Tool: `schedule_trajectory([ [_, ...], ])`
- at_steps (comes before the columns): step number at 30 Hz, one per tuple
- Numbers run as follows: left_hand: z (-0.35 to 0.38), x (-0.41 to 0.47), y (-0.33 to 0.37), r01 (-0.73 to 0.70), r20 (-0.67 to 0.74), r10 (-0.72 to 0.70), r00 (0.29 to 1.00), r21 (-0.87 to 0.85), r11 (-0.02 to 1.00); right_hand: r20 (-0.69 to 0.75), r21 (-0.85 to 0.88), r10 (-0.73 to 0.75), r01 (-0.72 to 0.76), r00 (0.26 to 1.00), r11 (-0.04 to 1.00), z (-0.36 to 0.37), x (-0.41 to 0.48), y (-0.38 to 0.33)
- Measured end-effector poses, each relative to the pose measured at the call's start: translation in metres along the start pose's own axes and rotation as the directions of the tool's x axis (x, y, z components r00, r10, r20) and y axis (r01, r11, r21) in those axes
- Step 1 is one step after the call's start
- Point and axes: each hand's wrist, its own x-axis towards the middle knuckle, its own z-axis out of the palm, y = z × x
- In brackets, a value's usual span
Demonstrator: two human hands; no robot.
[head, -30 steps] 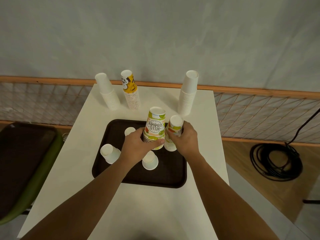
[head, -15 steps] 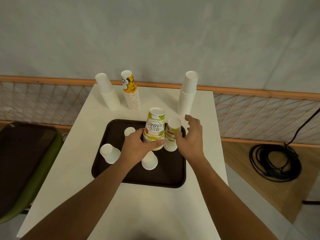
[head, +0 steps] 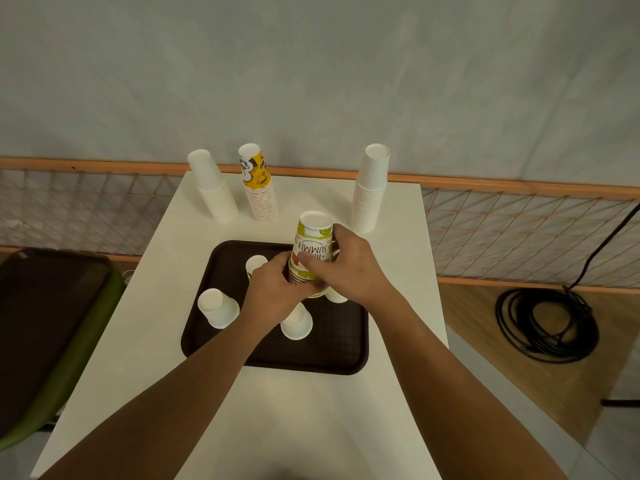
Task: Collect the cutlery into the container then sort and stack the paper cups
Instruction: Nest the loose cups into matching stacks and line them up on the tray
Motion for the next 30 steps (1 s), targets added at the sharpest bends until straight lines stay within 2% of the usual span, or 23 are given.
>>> schedule_trajectory([
  [4,-0.002,-0.002,-0.003,-0.011,-0.015,0.012,1.000,0.015,1.000,0.038,-0.003,-0.009,0.009,0.999,1.000,0.004,-0.002,0.002],
  [9,-0.003,-0.004,-0.005,-0.024,0.000,0.024,1.000,0.000,1.000,-0.012,0.037,-0.019,0.020,1.000,0.999,0.008,-0.005,0.004],
  [11,-0.005,-0.003,-0.004,-0.030,0.024,0.031,0.999,-0.051,0.998,-0.047,0.069,-0.004,0.007,0.999,0.998,0.010,-0.006,0.004],
  [15,-0.006,-0.004,-0.003,-0.065,0.040,0.079,0.996,-0.266,0.962,-0.151,0.184,0.066,-0.038,0.986,0.982,0.003,-0.005,0.004],
  [18,-0.008,-0.002,0.001,-0.071,0.017,0.079,0.997,-0.288,0.955,-0.237,0.229,0.093,-0.037,0.967,0.973,-0.008,-0.002,0.002],
  [23,-0.009,0.003,0.001,-0.027,0.013,0.031,0.999,-0.233,0.972,-0.368,0.136,0.024,0.029,0.930,0.990,-0.027,0.002,0.003],
  [30,-0.010,0.011,0.011,-0.092,-0.060,0.082,0.995,-0.176,0.980,-0.322,-0.038,0.036,-0.051,0.946,0.998,-0.012,0.003,0.039],
])
